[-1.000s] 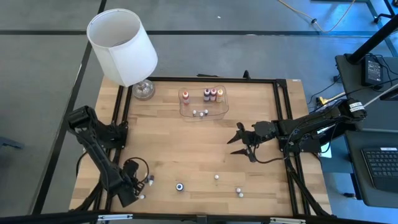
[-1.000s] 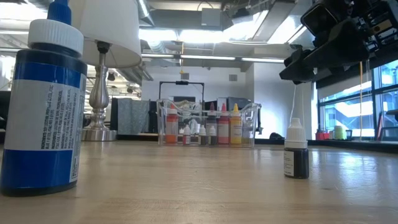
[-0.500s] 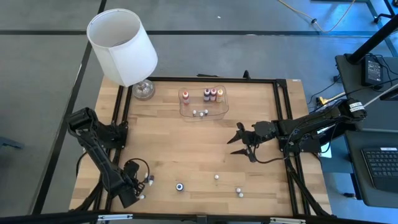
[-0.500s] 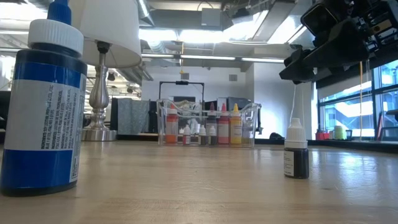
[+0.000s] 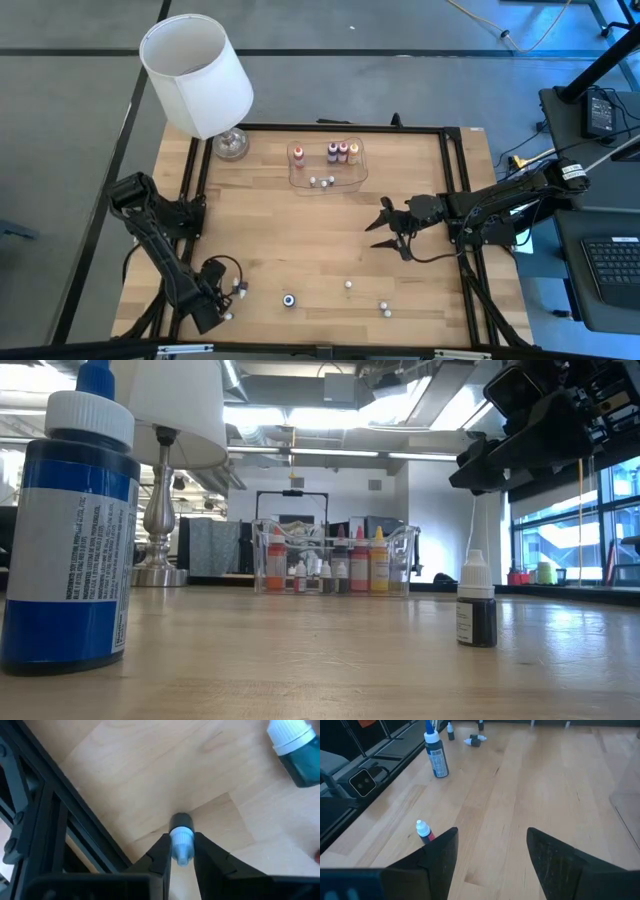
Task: Pick & Place food coloring
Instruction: Put the left small blue food coloring bottle into the transparent bin
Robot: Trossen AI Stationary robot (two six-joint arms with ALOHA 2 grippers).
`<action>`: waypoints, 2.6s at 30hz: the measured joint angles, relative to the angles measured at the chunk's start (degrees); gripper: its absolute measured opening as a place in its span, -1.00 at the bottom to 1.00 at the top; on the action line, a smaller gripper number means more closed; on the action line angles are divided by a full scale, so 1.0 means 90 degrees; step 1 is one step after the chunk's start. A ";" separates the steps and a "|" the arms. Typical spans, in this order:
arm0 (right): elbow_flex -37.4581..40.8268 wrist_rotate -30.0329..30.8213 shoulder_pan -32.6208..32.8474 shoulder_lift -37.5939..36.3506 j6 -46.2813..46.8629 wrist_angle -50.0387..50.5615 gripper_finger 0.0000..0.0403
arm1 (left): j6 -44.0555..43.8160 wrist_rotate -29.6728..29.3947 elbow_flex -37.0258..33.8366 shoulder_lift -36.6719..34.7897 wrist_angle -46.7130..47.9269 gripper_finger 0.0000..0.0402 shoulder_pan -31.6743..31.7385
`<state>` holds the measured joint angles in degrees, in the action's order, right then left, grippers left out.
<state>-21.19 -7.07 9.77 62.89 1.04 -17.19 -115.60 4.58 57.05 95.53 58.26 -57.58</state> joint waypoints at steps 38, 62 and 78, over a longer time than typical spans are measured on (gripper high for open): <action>-0.0034 0.0007 -0.0006 -0.0002 -0.1149 0.0906 0.18 | 1.1582 -0.1184 0.3448 0.0534 -0.1207 -0.72 0.7475; -0.0034 -0.0004 -0.0016 -0.0002 -0.0665 0.1098 0.18 | 1.1453 -0.1681 0.5179 0.2312 0.1420 -0.71 0.8344; -0.0034 0.0000 -0.0018 -0.0002 -0.0692 0.1115 0.18 | 1.1405 -0.1322 0.5176 0.2940 0.1347 -0.71 0.8373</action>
<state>-21.50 -7.07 9.61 62.87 -5.19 -7.16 -12.96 -7.32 103.63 121.98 70.38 17.78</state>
